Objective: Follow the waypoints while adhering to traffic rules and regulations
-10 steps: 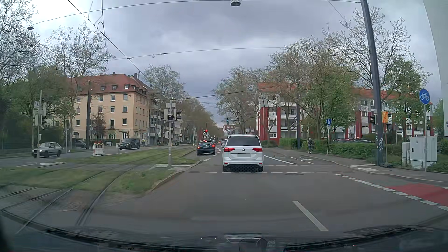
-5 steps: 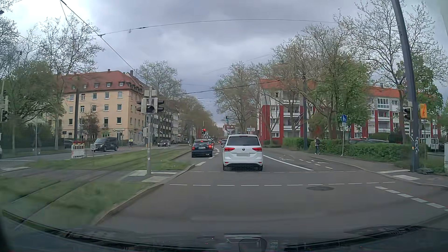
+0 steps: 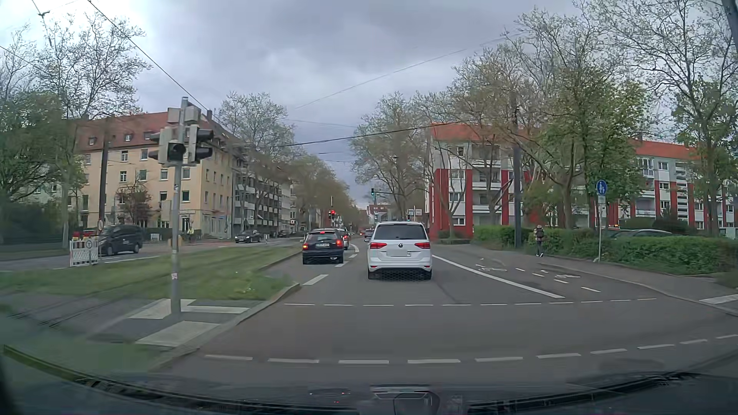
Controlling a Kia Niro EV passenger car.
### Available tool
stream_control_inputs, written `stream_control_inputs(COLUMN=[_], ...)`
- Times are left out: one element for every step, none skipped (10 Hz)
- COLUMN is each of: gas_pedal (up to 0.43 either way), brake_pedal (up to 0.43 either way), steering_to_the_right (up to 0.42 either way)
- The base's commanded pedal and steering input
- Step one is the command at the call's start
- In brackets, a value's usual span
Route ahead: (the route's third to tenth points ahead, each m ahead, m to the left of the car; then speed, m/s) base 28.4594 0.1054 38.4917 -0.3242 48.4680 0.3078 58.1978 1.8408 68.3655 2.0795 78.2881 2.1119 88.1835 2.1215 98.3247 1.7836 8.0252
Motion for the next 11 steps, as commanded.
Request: stream_control_inputs(gas_pedal=[0.177,0.177,0.177,0.177,0.177,0.177,0.169,0.169,0.169,0.169,0.169], brake_pedal=[0.0,0.0,0.0,0.0,0.0,0.0,0.0,0.0,0.0,0.0,0.0], steering_to_the_right=[0.002,0.002,0.002,0.002,0.003,0.003,0.004,0.005,0.005,0.005,0.006])
